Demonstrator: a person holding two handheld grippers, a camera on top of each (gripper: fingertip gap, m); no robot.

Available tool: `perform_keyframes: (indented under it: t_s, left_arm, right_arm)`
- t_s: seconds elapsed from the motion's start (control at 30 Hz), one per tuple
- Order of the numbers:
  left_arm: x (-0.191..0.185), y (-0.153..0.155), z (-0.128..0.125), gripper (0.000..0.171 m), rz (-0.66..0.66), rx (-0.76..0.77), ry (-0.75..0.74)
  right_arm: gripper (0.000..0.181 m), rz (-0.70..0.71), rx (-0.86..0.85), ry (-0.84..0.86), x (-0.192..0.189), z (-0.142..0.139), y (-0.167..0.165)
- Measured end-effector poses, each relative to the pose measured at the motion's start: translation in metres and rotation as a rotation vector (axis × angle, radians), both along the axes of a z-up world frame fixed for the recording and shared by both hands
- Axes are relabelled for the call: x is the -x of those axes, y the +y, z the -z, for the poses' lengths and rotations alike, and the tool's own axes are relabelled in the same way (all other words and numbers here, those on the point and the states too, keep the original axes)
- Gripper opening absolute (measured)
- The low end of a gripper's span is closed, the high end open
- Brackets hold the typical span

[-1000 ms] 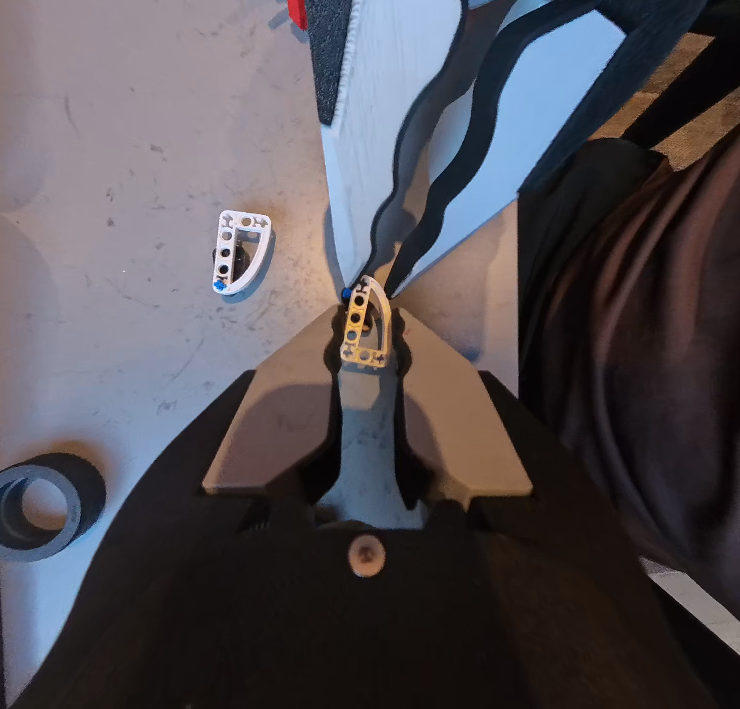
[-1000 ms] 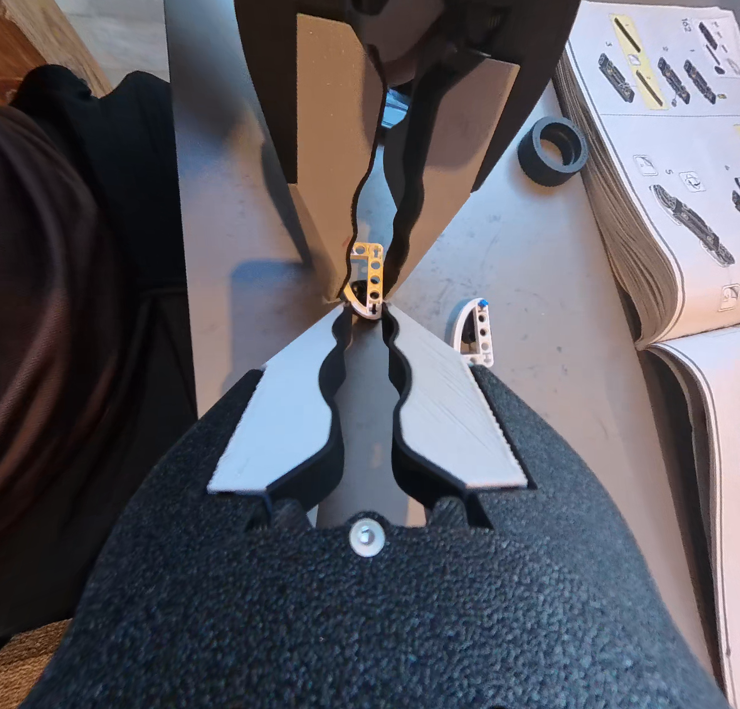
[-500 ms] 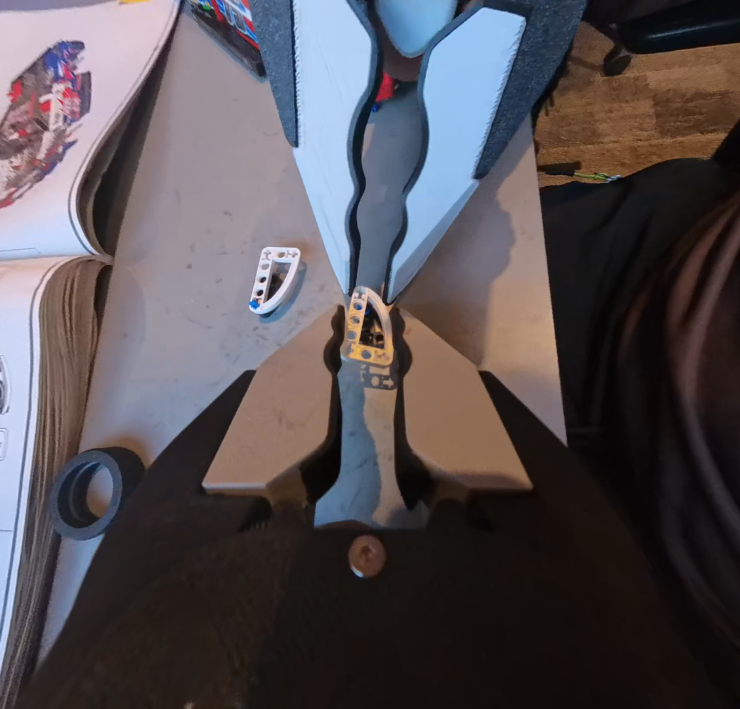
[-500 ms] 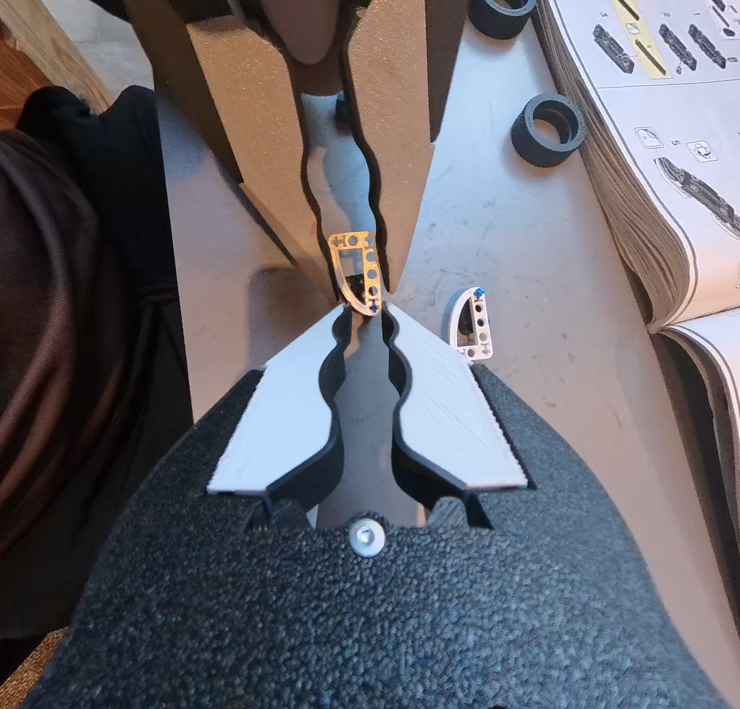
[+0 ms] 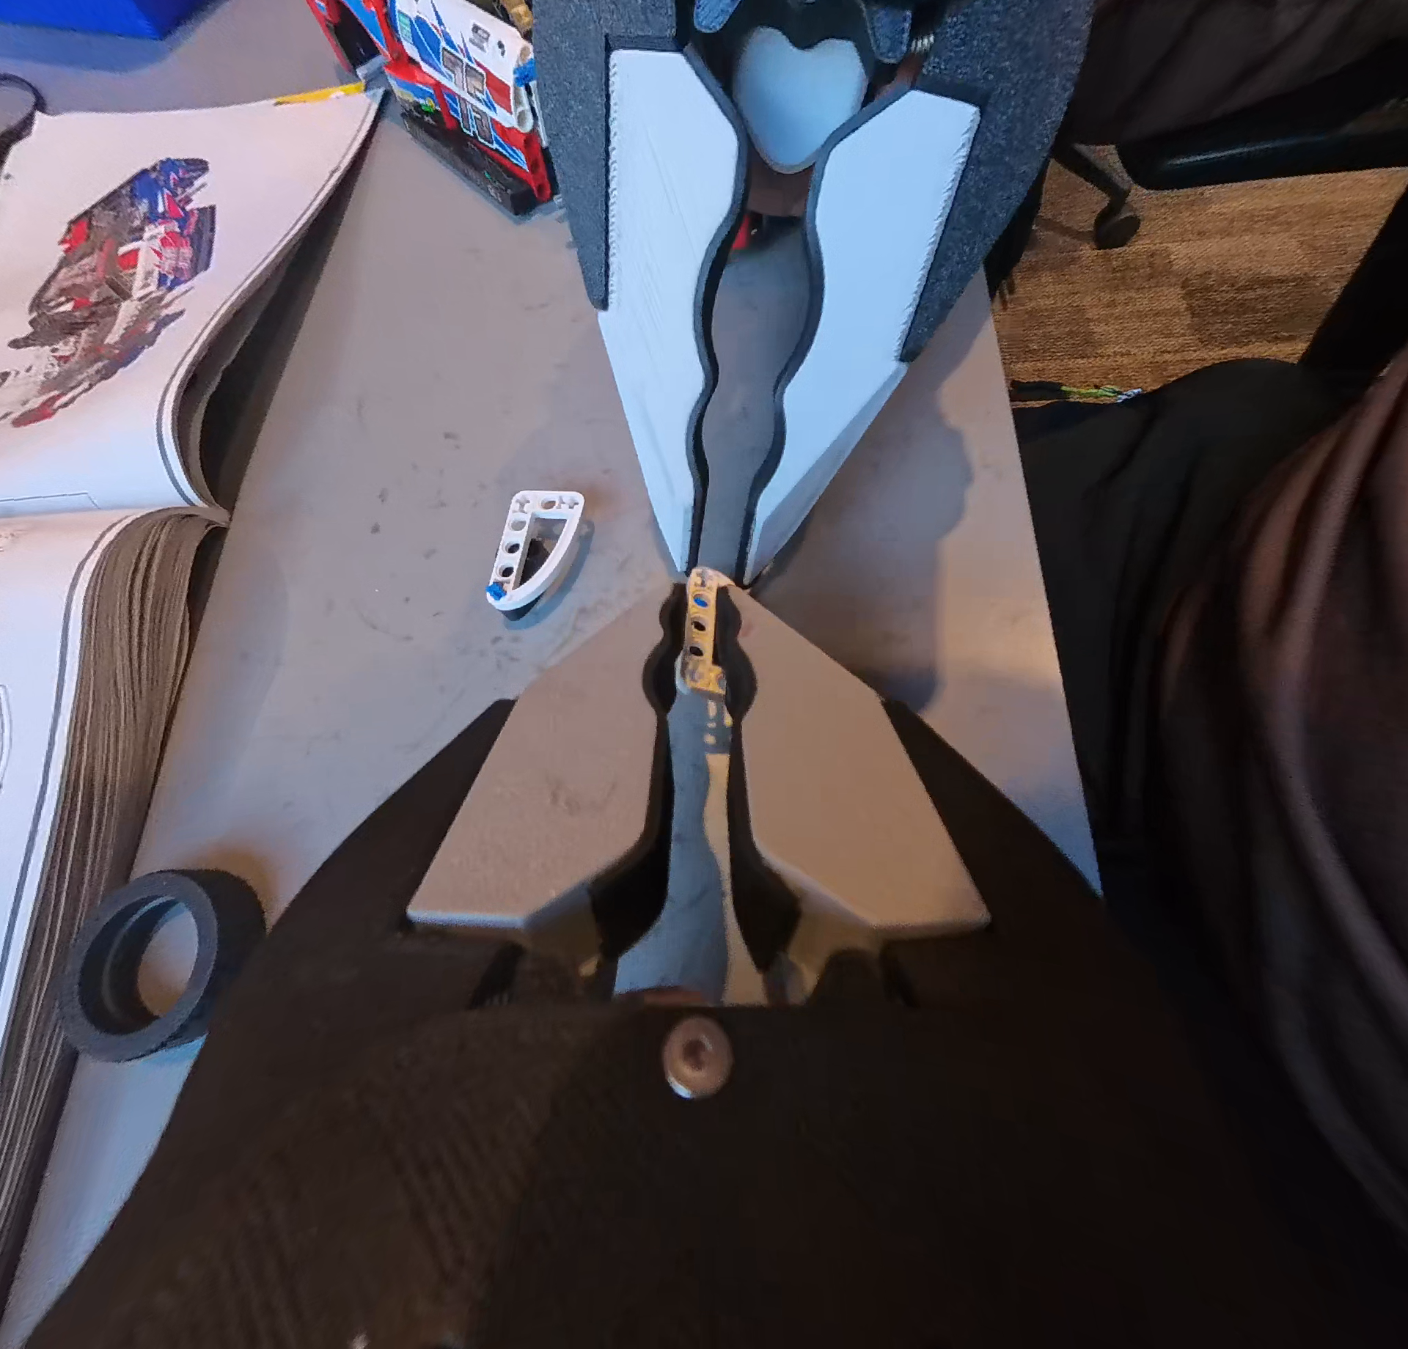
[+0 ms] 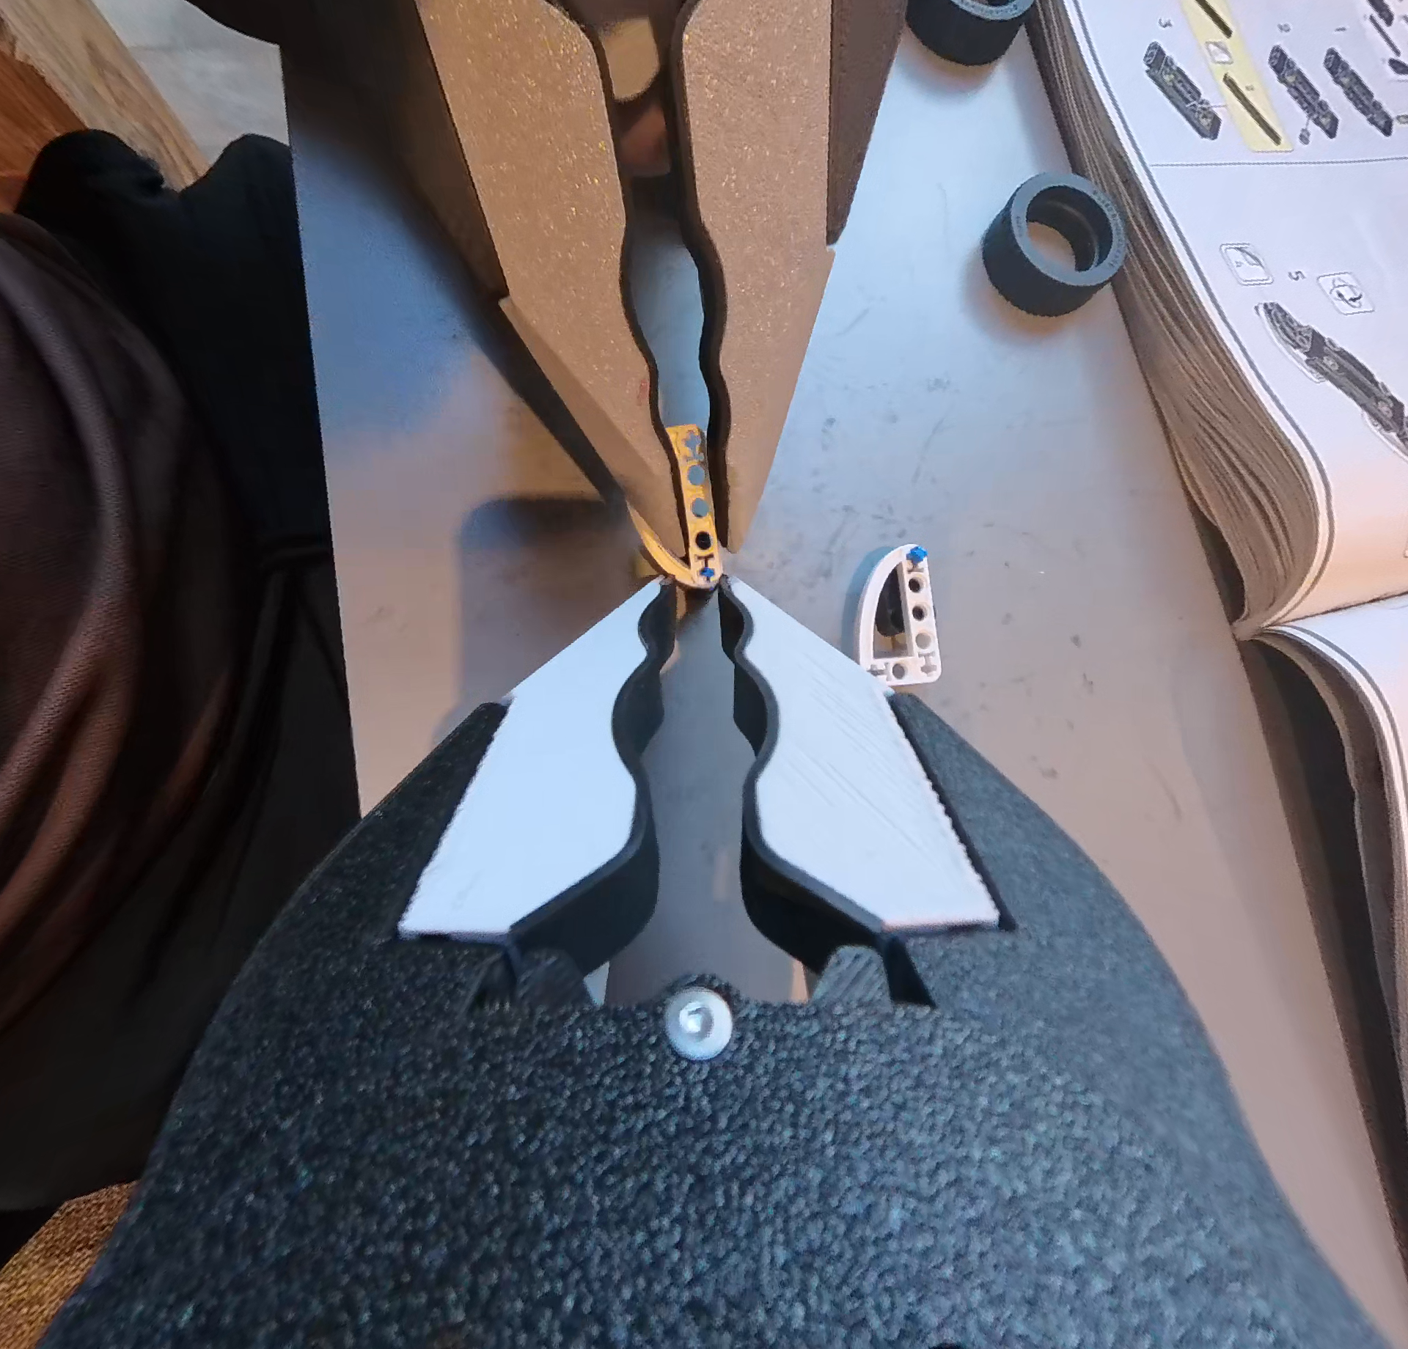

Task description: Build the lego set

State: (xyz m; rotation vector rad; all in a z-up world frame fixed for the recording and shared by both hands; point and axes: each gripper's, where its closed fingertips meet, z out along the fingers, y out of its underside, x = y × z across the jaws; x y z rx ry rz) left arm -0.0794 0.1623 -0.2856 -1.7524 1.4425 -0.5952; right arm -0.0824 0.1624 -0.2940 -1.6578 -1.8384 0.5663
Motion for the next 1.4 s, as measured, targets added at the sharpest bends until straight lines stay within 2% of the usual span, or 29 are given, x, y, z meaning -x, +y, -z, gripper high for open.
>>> perform_keyframes:
  t_s: [0.2, 0.37, 0.5, 0.63, 0.7, 0.83, 0.9, 1.03, 1.1, 1.2, 1.33, 1.4]
  left_arm:
    - [0.001, 0.001, 0.006, 0.004, -0.031, 0.061, 0.038]
    - [0.012, -0.003, -0.009, 0.004, -0.05, 0.076, -0.008]
    - [0.021, -0.013, -0.021, 0.004, -0.039, 0.071, -0.052]
    - [0.026, -0.023, -0.017, 0.004, -0.042, 0.091, -0.048]
    - [0.027, -0.028, -0.014, 0.004, -0.047, 0.096, -0.048]
    - [0.03, -0.035, -0.01, 0.004, -0.042, 0.09, -0.034]
    - [0.03, -0.036, -0.01, 0.004, -0.028, 0.084, -0.023]
    - [0.023, -0.032, -0.014, 0.004, 0.029, 0.068, 0.0]
    - [0.02, -0.027, -0.015, 0.004, 0.044, 0.053, 0.02]
    - [0.024, -0.019, -0.01, 0.004, 0.017, 0.068, 0.065]
    - [0.03, -0.024, -0.002, 0.005, 0.011, 0.115, 0.088]
    - [0.032, -0.03, -0.001, 0.005, 0.019, 0.114, 0.101]
  right_arm:
    - [0.0, 0.019, -0.019, 0.022, -0.003, -0.006, 0.003]
    - [0.022, 0.036, 0.051, 0.022, -0.006, -0.007, 0.001]
    - [0.029, 0.024, 0.056, -0.012, 0.0, 0.002, 0.001]
    - [0.032, 0.011, 0.088, -0.062, 0.005, 0.012, -0.003]
    - [0.021, 0.007, 0.114, -0.081, 0.003, 0.014, -0.01]
    - [0.02, -0.009, 0.108, -0.083, 0.0, 0.012, -0.024]
    - [0.02, 0.019, 0.072, -0.099, -0.004, 0.012, -0.02]
    - [0.021, 0.054, 0.041, -0.024, -0.005, -0.006, -0.019]
    - [0.022, 0.066, 0.02, 0.008, -0.005, -0.013, -0.019]
    - [0.022, 0.115, 0.046, 0.015, -0.005, -0.008, -0.019]
    - [0.037, 0.166, 0.096, 0.034, 0.009, -0.001, -0.017]
    - [0.036, 0.164, 0.125, -0.006, 0.014, 0.006, -0.016]
